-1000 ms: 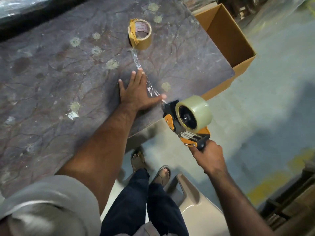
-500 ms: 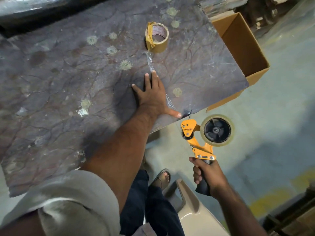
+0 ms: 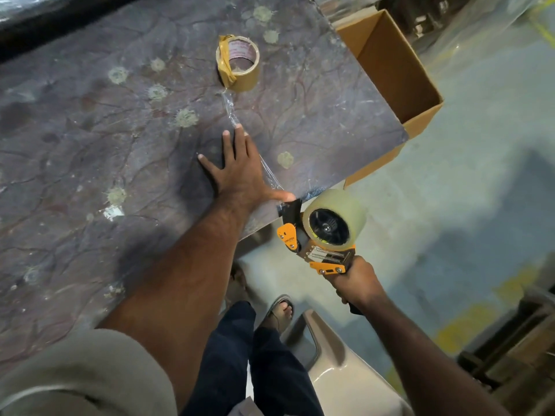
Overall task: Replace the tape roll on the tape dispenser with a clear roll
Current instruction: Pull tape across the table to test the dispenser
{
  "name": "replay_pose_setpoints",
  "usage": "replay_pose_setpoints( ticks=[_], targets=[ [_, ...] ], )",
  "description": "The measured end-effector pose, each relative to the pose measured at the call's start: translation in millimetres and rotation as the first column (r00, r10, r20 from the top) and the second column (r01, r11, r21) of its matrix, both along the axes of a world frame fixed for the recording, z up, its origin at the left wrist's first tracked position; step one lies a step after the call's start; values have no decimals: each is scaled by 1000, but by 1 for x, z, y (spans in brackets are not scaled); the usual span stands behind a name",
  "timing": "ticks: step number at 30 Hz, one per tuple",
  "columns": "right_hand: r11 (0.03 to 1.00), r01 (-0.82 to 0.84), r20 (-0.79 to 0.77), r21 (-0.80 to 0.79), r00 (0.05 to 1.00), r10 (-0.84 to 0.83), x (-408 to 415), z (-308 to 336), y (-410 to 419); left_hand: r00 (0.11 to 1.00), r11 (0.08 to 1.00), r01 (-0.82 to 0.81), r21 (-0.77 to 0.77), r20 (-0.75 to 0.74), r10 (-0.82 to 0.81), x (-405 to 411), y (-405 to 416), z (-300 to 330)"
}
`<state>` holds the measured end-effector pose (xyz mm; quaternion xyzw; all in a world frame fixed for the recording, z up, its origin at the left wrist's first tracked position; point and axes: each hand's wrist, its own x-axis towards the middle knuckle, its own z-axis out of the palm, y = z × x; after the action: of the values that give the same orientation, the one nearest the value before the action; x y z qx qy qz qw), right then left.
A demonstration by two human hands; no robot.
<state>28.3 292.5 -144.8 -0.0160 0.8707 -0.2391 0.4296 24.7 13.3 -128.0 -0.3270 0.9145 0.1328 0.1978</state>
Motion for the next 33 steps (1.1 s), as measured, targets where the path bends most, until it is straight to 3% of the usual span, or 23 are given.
replay_pose_setpoints(
  ticks=[2,4,5,7,9,15,24,29,31,33],
  targets=[
    [991,-123,-12,56,992,124,-5,-16,4,999,1000,-23,-2,-26,23,-3,0,-3],
    [865,-451,44,222,891,453,13,-39,16,994,997,-79,-19,-76,78,-9,4,-5],
    [845,-486,80,222,873,481,31,-49,24,991,995,-91,-30,-100,88,-11,5,-10],
    [928,-348,103,133,936,336,64,-56,33,984,992,-97,-78,-154,84,-9,2,-29],
    [997,-66,95,47,994,61,72,-49,31,990,994,-70,-86,-128,58,-7,0,-26],
    [969,235,3,-72,972,-235,32,-16,31,999,1000,29,11,-41,-29,0,-4,-2],
    [903,307,10,-301,948,-319,-7,53,-10,993,977,115,180,-23,-112,10,-27,21],
    [777,449,269,-442,892,-362,-28,90,-63,989,971,143,190,13,-148,33,-39,29],
    [759,445,290,-475,894,-342,-35,107,-81,982,970,187,153,-42,-183,44,-43,27],
    [766,423,272,-483,905,-329,-40,122,-94,950,970,242,30,-210,-231,53,-43,20]
  ],
)
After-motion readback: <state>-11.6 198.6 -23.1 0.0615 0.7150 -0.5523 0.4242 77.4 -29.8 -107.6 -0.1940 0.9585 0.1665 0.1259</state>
